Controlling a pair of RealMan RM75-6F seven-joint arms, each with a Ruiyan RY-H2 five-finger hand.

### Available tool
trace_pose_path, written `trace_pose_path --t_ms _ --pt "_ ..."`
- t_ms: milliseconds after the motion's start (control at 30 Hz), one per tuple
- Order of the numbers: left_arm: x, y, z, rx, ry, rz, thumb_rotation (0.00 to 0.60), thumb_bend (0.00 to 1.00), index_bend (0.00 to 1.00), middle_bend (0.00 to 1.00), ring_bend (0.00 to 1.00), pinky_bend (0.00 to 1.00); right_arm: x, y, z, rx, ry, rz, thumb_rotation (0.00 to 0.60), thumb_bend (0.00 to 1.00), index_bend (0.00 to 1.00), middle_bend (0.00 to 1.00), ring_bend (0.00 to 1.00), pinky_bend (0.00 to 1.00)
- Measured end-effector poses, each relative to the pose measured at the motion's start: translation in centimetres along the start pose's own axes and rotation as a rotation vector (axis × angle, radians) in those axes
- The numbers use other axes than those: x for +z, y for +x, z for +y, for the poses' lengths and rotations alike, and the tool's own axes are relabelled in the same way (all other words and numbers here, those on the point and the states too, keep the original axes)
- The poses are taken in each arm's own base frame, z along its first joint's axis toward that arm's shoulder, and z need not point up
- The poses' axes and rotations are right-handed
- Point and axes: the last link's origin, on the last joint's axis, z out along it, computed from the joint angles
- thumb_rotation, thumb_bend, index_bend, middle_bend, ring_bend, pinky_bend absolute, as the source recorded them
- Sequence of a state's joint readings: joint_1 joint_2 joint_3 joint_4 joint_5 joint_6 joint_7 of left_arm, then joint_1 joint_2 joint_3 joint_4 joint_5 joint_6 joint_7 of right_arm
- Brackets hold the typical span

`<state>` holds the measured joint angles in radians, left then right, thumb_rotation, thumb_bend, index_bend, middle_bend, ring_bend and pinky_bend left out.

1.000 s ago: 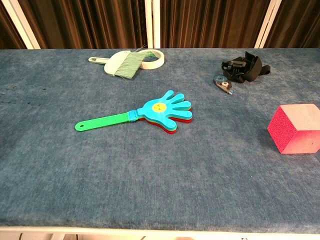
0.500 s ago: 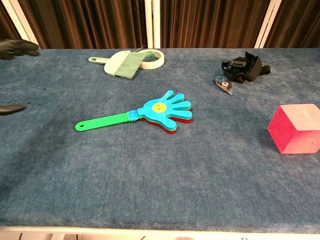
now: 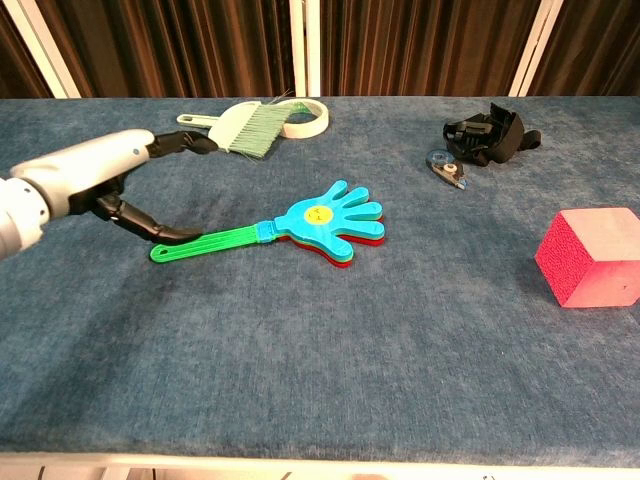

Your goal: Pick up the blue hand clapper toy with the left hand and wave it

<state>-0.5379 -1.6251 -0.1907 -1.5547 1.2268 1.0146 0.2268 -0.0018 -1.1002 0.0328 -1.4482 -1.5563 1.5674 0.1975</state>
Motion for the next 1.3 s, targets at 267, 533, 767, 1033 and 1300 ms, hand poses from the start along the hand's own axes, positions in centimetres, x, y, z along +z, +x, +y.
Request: trace_pose_path --t_ms 267,533,767,1033,1300 --pt "1.4 -1.8 0.9 -0.002 0.054 -0.058 0.384 0.2 0.23 0.07 0.0 0.0 0.0 0.0 0.2 0.001 -0.012 0.007 0.6 0.15 0.0 0.0 0.0 0.0" --pt "3.5 -3.2 2.1 -0.005 0.066 -0.074 0.394 0.2 0.25 0.07 0.0 0.0 0.0 0.1 0.6 -0.004 -0.022 0.011 0.6 0.16 0.0 0.0 0.0 0.0" --pt "4.7 -4.1 2.4 0.009 0.074 -0.069 0.525 0.2 0.27 0.07 0.0 0.0 0.2 0.1 0.8 0.0 -0.026 0.011 0.6 0.16 0.0 0.0 0.0 0.0" --pt "5.7 -4.4 2.6 -0.009 0.085 -0.043 0.6 0.21 0.32 0.08 0.0 0.0 0.3 0.0 1.0 0.003 -0.03 0.008 0.6 0.16 0.0 0.0 0.0 0.0" --pt "6.5 -3.6 2.3 -0.03 0.104 -0.001 0.6 0.26 0.37 0.09 0.0 0.0 0.4 -0.1 1.1 0.004 -0.032 0.003 0.6 0.16 0.0 0.0 0.0 0.0"
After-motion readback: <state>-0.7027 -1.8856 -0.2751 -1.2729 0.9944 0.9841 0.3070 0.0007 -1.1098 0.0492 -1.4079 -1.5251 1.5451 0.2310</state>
